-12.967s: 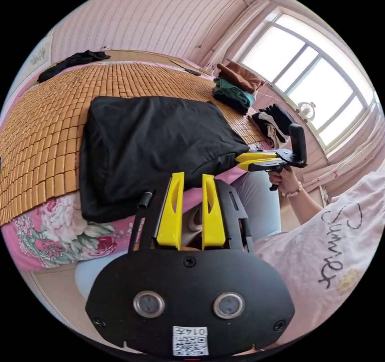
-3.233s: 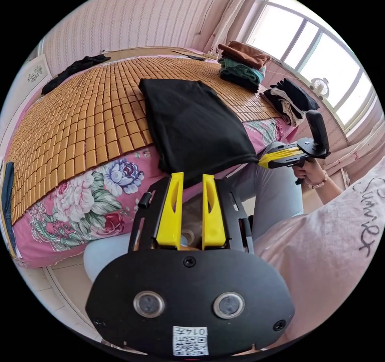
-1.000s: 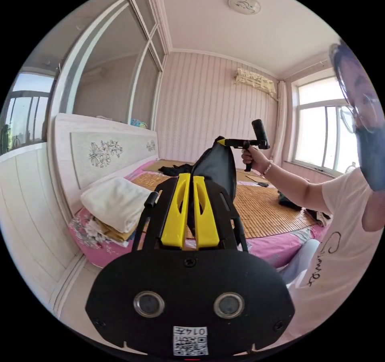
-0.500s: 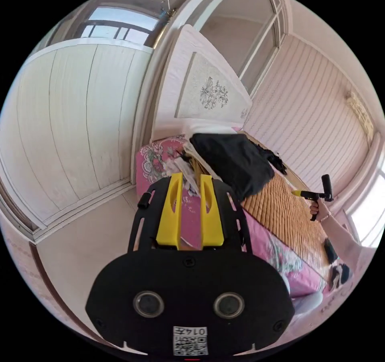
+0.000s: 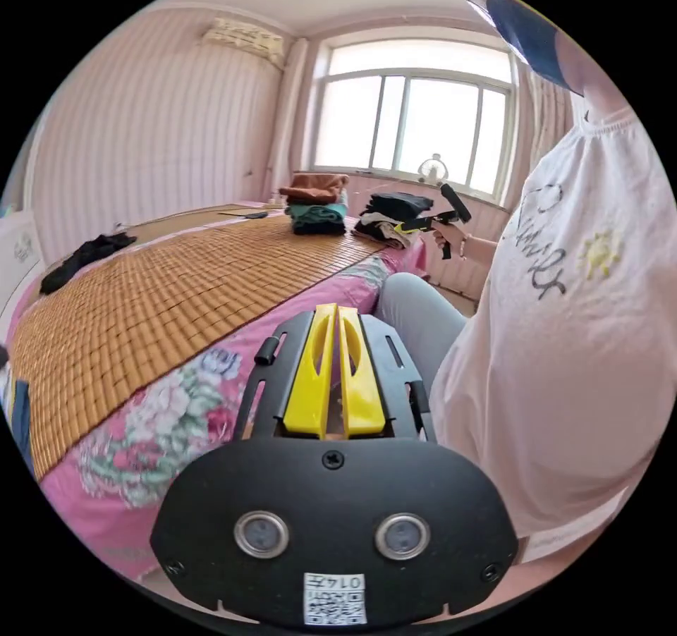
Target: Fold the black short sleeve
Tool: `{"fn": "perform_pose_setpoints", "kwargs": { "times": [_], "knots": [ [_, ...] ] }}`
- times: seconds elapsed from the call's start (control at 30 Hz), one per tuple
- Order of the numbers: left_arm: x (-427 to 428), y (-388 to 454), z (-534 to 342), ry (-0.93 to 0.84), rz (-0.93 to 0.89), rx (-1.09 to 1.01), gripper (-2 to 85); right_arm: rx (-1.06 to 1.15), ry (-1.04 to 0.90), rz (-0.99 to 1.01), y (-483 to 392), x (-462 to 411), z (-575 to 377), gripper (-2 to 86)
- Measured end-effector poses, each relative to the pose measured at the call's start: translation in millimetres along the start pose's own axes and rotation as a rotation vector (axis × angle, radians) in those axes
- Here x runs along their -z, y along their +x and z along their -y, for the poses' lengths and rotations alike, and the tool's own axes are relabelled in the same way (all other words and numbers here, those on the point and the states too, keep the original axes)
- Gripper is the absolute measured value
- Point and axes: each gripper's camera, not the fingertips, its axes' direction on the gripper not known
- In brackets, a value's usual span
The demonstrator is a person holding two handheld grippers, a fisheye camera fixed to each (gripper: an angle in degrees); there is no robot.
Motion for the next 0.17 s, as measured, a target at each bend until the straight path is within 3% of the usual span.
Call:
{"fn": "perform_pose_setpoints", "kwargs": {
  "times": [0.17],
  "knots": [
    [-124.7,63.1,39.6,0.080,-0.113,-0.120,-0.7,-0.061,0.035,-0.208,61.5,59.7,2.7,9.7]
  ]
}}
